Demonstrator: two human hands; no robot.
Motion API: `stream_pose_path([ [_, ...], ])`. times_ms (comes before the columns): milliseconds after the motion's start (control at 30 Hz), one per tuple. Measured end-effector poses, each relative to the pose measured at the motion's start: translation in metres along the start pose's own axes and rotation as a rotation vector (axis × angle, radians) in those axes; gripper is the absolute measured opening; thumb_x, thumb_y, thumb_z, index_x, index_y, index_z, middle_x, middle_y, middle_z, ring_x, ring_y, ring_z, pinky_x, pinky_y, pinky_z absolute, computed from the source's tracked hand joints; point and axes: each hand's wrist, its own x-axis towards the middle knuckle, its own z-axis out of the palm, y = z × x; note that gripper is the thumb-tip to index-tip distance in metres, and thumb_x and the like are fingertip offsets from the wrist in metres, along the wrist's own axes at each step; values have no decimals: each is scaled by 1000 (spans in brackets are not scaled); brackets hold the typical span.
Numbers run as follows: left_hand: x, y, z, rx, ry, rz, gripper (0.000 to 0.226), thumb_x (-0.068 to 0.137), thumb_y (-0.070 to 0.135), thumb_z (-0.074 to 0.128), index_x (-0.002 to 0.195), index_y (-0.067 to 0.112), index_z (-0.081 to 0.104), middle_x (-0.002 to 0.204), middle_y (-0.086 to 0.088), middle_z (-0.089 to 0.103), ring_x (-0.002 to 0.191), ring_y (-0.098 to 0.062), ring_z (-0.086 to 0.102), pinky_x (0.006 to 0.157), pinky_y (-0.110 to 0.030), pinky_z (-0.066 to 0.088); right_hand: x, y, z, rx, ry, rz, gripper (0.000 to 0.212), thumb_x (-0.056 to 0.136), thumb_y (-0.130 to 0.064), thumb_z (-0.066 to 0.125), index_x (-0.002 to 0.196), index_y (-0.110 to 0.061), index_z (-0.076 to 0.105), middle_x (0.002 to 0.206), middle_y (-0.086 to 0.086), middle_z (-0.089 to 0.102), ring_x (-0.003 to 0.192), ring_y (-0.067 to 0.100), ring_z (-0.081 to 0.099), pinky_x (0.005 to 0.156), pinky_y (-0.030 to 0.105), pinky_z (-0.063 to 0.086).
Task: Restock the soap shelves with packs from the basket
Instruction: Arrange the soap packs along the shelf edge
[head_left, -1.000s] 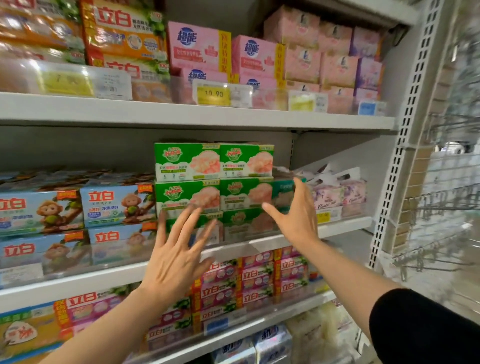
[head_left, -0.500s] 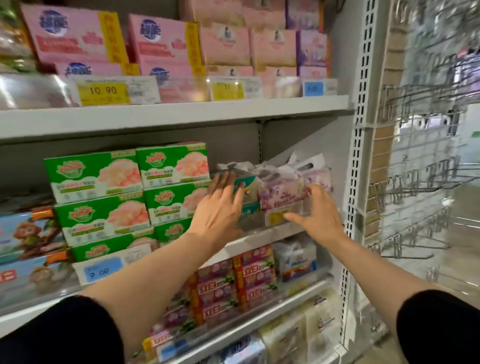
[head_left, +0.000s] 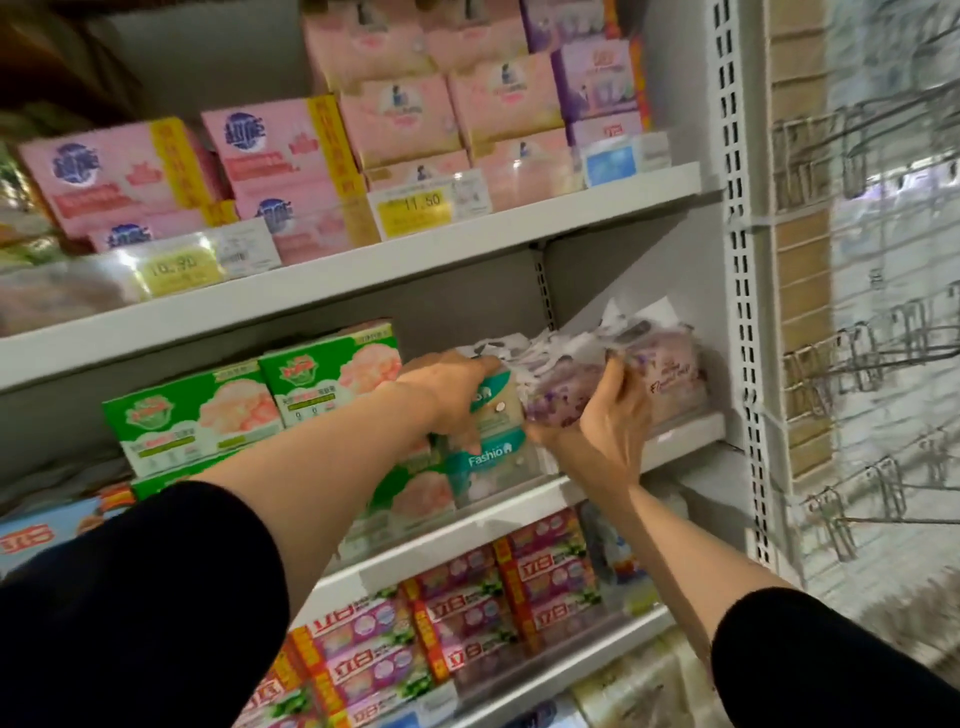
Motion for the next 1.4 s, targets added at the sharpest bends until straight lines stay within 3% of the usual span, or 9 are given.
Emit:
stream_pose_path([
  [100,0,-1,4,74,5,13,108,69,33,85,153,27,18,141,-13,46,127,-31,44,101,-35,38,0,1,-2,13,68,-30,117,54,-64,79,143,-11,24,138,24,35,123,40,35,104,49,29],
  [233,5,-8,10,67,159,38,95,68,40,84,147,31,32,132,-10,57,118,-29,54,96,-34,42,2,4,-4,71,116,-56,111,53,-53,85,140,-14,28,130,21,41,116,35,39,99,47,35],
  [400,1,-6,14,29,191,49,74,86,38,69,149,29,31,133,-9,56,118,-27,54,96,-34,42,14,32,-17,159,287,59,83,72,-46,76,133,-6,39,126,21,44,113,35,44,95,44,41],
  [600,4,56,50,34,608,362,67,81,37,73,137,7,51,134,-16,55,122,-34,54,101,-40,44,49,61,-28,38,239,164,78,75,-31,78,135,0,39,135,24,44,124,38,42,101,47,39],
  [767,62,101,21,-277,425,216,63,95,41,54,148,14,33,155,-9,30,139,-27,33,113,-38,27,53,79,-30,115,205,188,66,90,-44,56,138,-2,40,137,23,46,127,37,44,107,50,35],
  [900,102,113,11,-207,183,258,67,98,40,49,154,34,13,162,-7,6,148,-26,10,119,-38,6,38,91,-23,95,136,150,99,76,-71,56,147,-8,28,150,16,33,139,30,28,115,45,24],
  [1067,114,131,8,-182,269,301,63,99,20,47,153,31,18,158,-5,23,143,-26,24,115,-34,21,38,101,-16,186,114,176,109,69,-80,42,151,-12,22,154,10,30,141,25,27,115,43,27],
  [1200,122,127,14,-275,290,286,61,95,20,52,147,43,31,149,-4,37,132,-27,37,108,-33,31,33,122,-19,220,79,91,92,80,-73,52,150,-19,27,151,2,36,139,19,31,112,44,34],
  [1400,131,121,14,-351,205,324,53,99,32,49,147,45,29,158,3,28,141,-23,30,113,-32,25,25,127,-12,252,126,129,79,86,-59,52,149,-18,31,154,3,28,141,19,23,115,39,24],
])
